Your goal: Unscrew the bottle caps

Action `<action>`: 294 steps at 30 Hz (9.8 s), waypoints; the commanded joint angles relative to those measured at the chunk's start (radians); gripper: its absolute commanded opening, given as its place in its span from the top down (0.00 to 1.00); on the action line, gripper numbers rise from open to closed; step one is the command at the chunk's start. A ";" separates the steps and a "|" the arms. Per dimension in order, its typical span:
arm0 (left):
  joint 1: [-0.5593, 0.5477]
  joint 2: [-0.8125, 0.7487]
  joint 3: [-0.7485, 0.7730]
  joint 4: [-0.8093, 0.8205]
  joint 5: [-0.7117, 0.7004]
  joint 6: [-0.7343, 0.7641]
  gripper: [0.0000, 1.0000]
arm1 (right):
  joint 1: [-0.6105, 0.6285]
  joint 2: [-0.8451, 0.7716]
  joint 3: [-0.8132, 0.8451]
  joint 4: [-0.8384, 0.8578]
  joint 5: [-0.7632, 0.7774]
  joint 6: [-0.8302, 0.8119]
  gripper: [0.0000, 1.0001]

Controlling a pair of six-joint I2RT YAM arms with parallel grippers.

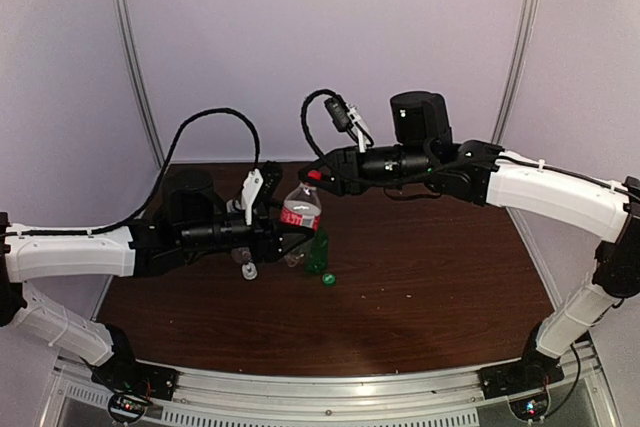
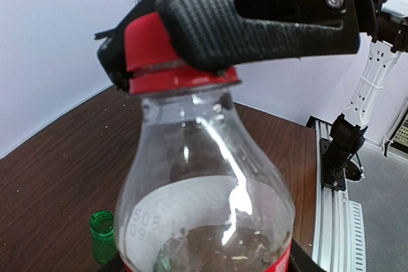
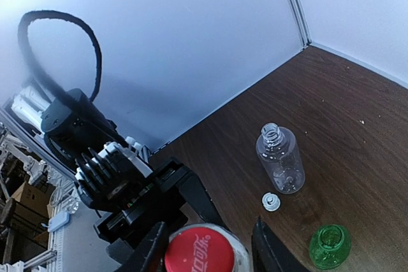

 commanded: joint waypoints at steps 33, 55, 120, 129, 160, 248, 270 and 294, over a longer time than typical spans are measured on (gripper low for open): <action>-0.004 -0.001 -0.031 0.337 0.635 -0.098 0.73 | -0.035 0.091 0.160 -0.348 -0.747 -0.751 0.77; -0.003 -0.016 -0.001 0.130 0.338 0.005 0.73 | -0.037 -0.101 0.011 0.002 -0.334 -0.254 0.20; -0.004 -0.048 -0.011 0.063 -0.012 0.032 0.73 | 0.016 0.013 -0.009 0.109 -0.106 -0.117 0.96; -0.004 -0.055 -0.028 0.216 0.505 -0.011 0.71 | -0.015 0.049 0.058 -0.077 -0.579 -0.548 0.86; -0.002 -0.036 0.011 0.068 0.177 0.027 0.71 | -0.033 -0.127 0.016 0.003 -0.072 -0.130 0.18; -0.002 -0.024 -0.002 0.141 0.287 -0.003 0.71 | -0.022 -0.106 -0.004 0.015 -0.279 -0.227 0.23; -0.002 -0.029 0.014 0.068 0.041 0.007 0.71 | 0.028 -0.027 0.041 -0.010 0.053 0.021 0.27; -0.002 -0.053 -0.007 0.089 0.080 0.020 0.71 | 0.009 -0.026 0.006 0.042 -0.161 -0.198 0.89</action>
